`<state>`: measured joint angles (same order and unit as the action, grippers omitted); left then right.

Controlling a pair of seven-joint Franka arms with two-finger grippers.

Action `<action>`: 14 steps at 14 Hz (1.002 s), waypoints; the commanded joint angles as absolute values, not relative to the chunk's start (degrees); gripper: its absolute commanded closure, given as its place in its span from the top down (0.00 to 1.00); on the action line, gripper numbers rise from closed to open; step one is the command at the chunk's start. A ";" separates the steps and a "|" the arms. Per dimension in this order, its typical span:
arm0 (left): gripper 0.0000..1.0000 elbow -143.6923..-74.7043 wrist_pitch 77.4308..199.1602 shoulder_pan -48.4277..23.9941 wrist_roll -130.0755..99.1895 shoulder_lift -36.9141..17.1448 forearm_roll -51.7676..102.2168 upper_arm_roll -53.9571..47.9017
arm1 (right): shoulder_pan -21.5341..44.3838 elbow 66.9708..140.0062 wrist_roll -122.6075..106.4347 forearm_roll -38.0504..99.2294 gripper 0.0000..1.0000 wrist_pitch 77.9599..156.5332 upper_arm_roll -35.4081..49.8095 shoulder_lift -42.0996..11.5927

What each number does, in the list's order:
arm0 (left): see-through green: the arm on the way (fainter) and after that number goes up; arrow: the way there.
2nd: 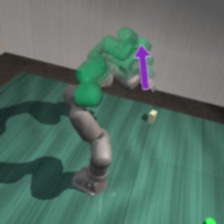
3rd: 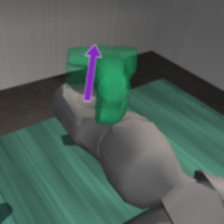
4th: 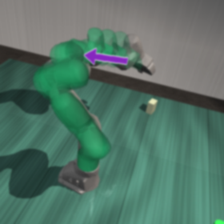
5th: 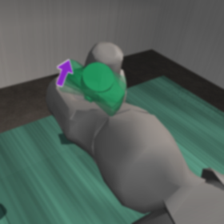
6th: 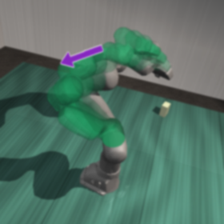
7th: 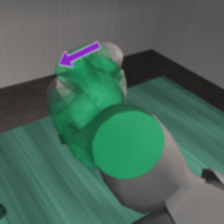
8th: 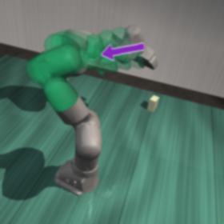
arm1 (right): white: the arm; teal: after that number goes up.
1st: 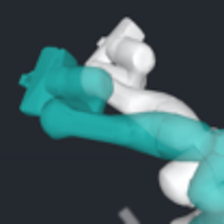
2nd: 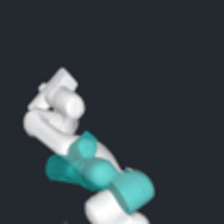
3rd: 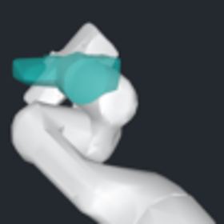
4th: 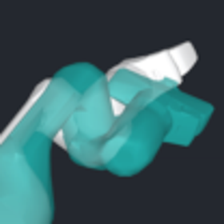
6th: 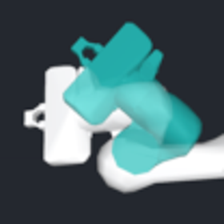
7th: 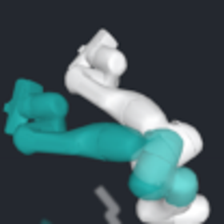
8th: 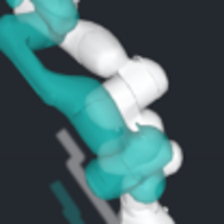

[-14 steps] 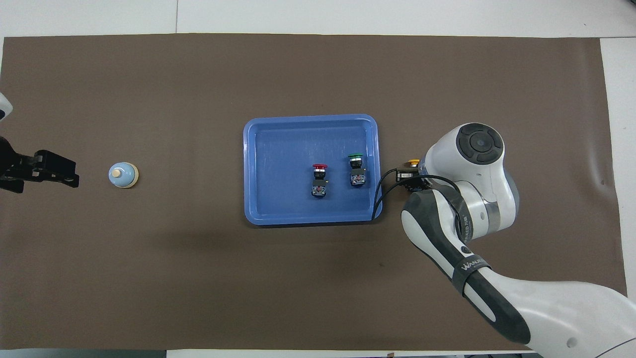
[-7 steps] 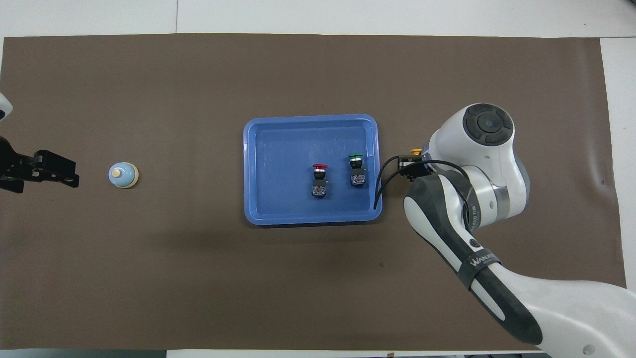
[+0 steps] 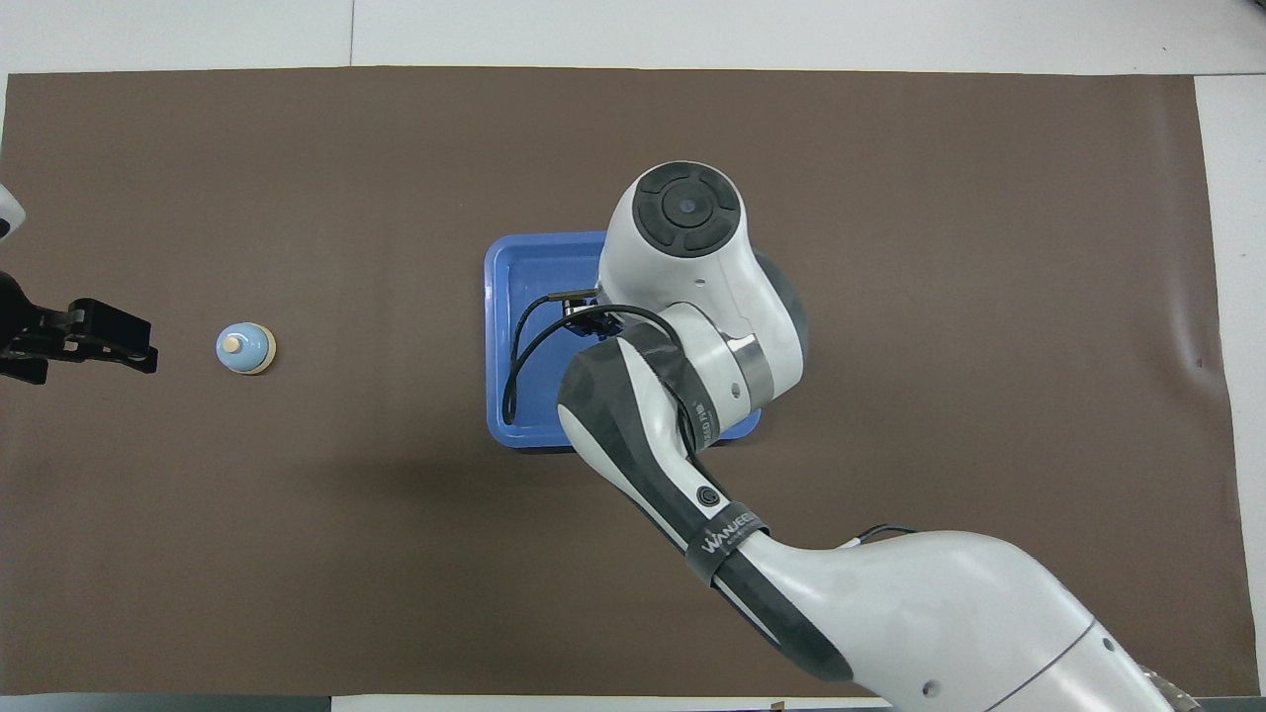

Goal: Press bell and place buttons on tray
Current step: 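Carry the yellow button into the blue tray and release it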

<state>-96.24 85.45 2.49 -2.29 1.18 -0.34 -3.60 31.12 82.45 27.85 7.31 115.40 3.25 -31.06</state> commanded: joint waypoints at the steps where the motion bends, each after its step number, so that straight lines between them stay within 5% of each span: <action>1: 1.00 -95.98 84.38 2.37 -2.90 1.67 0.18 -3.34 | 32.52 78.13 32.07 7.38 0.03 116.54 3.34 -33.75; 11: 1.00 -95.98 84.38 2.37 -2.90 1.67 0.18 -3.34 | 39.02 78.22 40.96 7.12 0.09 121.99 3.25 -39.73; 13: 1.00 -95.98 84.38 2.37 -2.90 1.67 0.18 -3.34 | 39.02 78.49 41.13 7.12 0.34 121.91 3.16 -39.55; 14: 1.00 -95.98 84.38 2.37 -2.90 1.67 0.18 -3.34 | 39.11 78.49 41.57 6.77 0.62 121.99 3.08 -39.55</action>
<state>-96.23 85.45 2.49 -2.29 1.18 -0.34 -3.60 39.16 79.54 39.95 7.36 122.62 3.13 -39.36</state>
